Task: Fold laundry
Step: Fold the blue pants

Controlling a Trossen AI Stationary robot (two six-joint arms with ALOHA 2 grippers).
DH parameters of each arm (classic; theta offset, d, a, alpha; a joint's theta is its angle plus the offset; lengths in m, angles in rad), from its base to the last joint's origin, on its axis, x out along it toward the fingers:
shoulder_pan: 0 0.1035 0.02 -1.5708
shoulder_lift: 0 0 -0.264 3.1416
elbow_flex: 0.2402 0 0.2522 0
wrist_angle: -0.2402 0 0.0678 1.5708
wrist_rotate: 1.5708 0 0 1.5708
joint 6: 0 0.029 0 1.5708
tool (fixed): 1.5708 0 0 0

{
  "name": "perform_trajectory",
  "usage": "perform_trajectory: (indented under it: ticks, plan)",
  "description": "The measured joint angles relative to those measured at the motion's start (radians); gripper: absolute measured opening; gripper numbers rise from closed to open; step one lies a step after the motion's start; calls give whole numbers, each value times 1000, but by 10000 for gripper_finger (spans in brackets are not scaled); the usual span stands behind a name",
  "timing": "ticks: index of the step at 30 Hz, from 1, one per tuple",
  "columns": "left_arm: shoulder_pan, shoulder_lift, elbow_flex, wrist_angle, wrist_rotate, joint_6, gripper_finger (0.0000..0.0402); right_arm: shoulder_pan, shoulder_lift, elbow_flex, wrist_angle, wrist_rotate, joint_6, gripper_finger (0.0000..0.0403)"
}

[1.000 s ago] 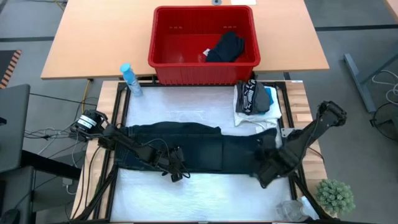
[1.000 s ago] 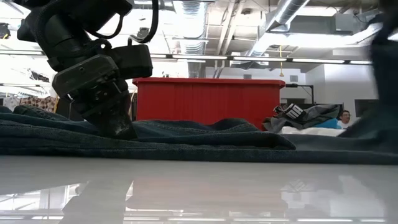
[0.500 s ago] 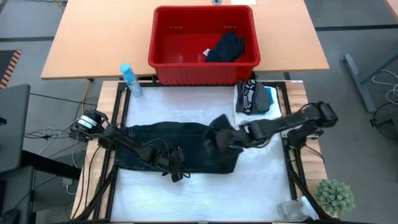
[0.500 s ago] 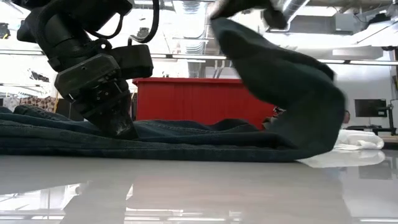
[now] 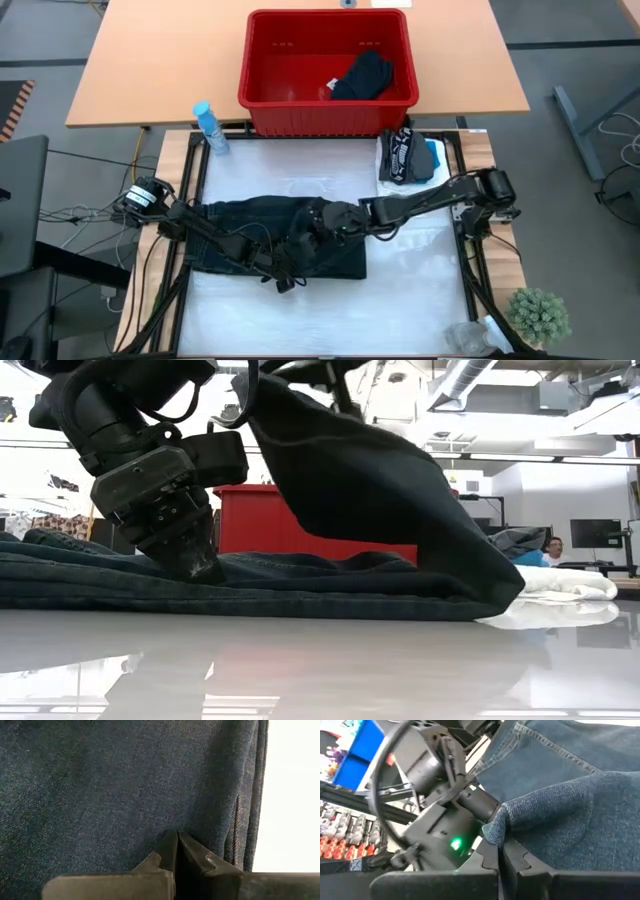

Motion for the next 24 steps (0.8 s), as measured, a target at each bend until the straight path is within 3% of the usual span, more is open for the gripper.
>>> perform_trajectory:
  ticks: [8, 17, 22, 24]
  plan:
    - [0, 0, 0, 1, 8, 0, 0, -22, 73, 95, 22, -62, -128, 21]
    - [1, 0, 0, 0, 26, -4, 0, -31, 73, 179, -61, -112, -303, 166]
    - [1, 0, 0, 0, 27, -6, 0, -42, 71, 298, -359, -141, -396, 217]
    - [1, 0, 0, -1, 29, -4, 0, -42, 56, 356, -597, -64, -469, 222]
